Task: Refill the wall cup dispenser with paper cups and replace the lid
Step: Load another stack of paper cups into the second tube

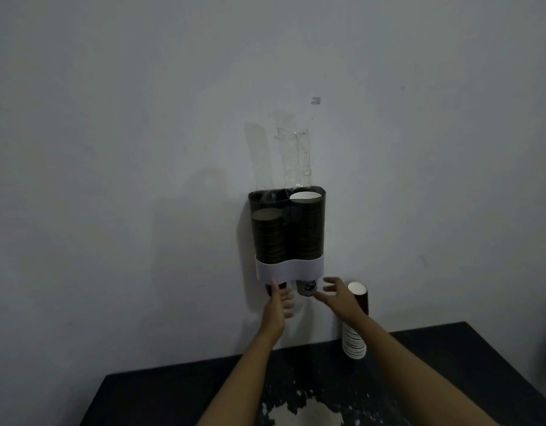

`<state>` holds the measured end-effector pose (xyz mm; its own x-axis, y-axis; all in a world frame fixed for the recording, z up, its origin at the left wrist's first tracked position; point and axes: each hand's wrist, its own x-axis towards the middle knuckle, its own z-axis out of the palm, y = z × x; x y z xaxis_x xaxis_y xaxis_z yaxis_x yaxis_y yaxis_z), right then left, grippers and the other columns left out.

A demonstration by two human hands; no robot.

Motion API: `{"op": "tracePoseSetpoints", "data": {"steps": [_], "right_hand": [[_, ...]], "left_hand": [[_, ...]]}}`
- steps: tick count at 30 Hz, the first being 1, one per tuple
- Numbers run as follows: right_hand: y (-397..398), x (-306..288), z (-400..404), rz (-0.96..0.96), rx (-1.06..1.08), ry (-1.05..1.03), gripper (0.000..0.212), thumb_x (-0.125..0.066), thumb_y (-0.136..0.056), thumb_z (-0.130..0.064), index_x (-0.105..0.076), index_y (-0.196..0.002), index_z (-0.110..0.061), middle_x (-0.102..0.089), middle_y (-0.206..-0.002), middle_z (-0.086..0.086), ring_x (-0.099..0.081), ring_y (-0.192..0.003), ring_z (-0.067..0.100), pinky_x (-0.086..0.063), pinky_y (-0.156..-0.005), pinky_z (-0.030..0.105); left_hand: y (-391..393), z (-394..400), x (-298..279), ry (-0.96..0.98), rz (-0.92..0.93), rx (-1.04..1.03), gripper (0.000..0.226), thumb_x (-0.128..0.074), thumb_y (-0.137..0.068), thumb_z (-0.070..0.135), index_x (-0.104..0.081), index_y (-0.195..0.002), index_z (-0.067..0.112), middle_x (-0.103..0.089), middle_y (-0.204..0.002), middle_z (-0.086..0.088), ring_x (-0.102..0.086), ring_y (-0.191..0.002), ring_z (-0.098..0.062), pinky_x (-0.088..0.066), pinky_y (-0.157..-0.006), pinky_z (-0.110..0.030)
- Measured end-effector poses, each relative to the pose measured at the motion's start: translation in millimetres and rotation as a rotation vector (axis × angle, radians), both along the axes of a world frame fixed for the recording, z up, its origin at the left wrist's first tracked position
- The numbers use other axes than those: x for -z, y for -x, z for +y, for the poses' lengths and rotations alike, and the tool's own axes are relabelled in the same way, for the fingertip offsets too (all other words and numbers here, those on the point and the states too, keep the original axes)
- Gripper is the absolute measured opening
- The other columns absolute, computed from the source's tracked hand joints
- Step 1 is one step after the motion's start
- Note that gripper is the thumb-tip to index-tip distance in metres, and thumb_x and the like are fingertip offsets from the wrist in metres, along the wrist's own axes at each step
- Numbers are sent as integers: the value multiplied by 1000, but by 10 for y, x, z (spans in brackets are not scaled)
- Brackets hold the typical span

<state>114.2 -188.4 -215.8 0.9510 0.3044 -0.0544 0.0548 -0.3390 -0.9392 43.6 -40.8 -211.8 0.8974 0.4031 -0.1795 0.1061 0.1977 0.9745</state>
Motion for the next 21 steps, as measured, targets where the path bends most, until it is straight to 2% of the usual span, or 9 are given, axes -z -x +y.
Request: {"op": "tracePoseSetpoints", "data": {"steps": [1, 3, 6, 8, 11, 14, 17, 19, 21], "right_hand": [[14, 22, 37, 19, -35, 7, 65, -70, -85, -23, -39, -140, -9, -53, -135, 17, -55, -109, 23, -42, -84, 27], [17, 34, 98, 45, -72, -3, 65, -66, -88, -19, -34, -145, -12, -51, -140, 14, -53, -121, 26, -40, -88, 26], [-42, 58, 132, 43, -49, 1, 63, -60, -90, -15, -33, -147, -14, -51, -142, 12, -51, -126, 26, -39, -92, 26], [-72, 78, 128, 38, -51, 21, 63, -57, -90, -11, -32, -148, -14, -50, -144, 12, -51, -127, 26, -38, -94, 25], [-86, 90, 126, 37, -53, 46, 64, -56, -90, -9, -31, -149, -13, -49, -145, 10, -49, -130, 25, -37, -93, 23], [-72, 65, 131, 36, -46, 41, 63, -56, -91, -10, -31, -149, -13, -49, -144, 10, -49, -130, 25, -38, -95, 24], [-36, 101, 131, 23, -58, 97, 65, -56, -91, -16, -28, -150, -15, -49, -144, 13, -48, -131, 27, -39, -103, 31], [1, 172, 154, 29, -25, 149, 62, -56, -91, -18, -31, -148, -11, -54, -135, 16, -54, -123, 28, -41, -98, 33], [65, 234, 213, 40, 27, 144, 49, -55, -90, -16, -41, -137, -6, -61, -110, 15, -59, -99, 26, -44, -84, 32]], "left_hand": [[-43, -12, 44, 15, 30, 45, 67, -14, -97, 54, -57, -116, 7, -58, -115, -12, -58, -92, -21, -46, -76, -31], [-90, -28, 74, 12, 40, 119, 71, -9, -97, 55, -35, -144, 9, -42, -146, -9, -49, -125, -29, -43, -99, -41], [-126, -109, 20, -29, 11, 203, 67, -2, -96, 55, -16, -152, 21, -22, -160, 0, -27, -145, -26, -25, -115, -48], [-155, -160, 8, -43, -10, 241, 67, 0, -94, 57, -16, -151, 26, -20, -160, 2, -20, -148, -21, -17, -118, -48], [-198, -209, 61, -62, -25, 246, 82, -6, -83, 72, -16, -152, 28, -21, -159, 5, -18, -148, -17, -12, -119, -47], [-186, -221, 88, -70, -37, 222, 68, -5, -93, 58, -15, -152, 26, -18, -161, 4, -17, -149, -18, -12, -119, -47], [-140, -184, 118, -82, -19, 239, 64, -4, -96, 53, -15, -152, 23, -18, -161, 2, -17, -149, -19, -13, -118, -47], [-115, -129, 200, -73, 25, 194, 67, -7, -97, 53, -22, -151, 16, -26, -158, -5, -25, -145, -23, -22, -115, -45], [-82, -62, 314, -27, 60, 74, 67, -16, -98, 53, -36, -144, 9, -39, -149, -14, -41, -132, -27, -34, -104, -41]]}}
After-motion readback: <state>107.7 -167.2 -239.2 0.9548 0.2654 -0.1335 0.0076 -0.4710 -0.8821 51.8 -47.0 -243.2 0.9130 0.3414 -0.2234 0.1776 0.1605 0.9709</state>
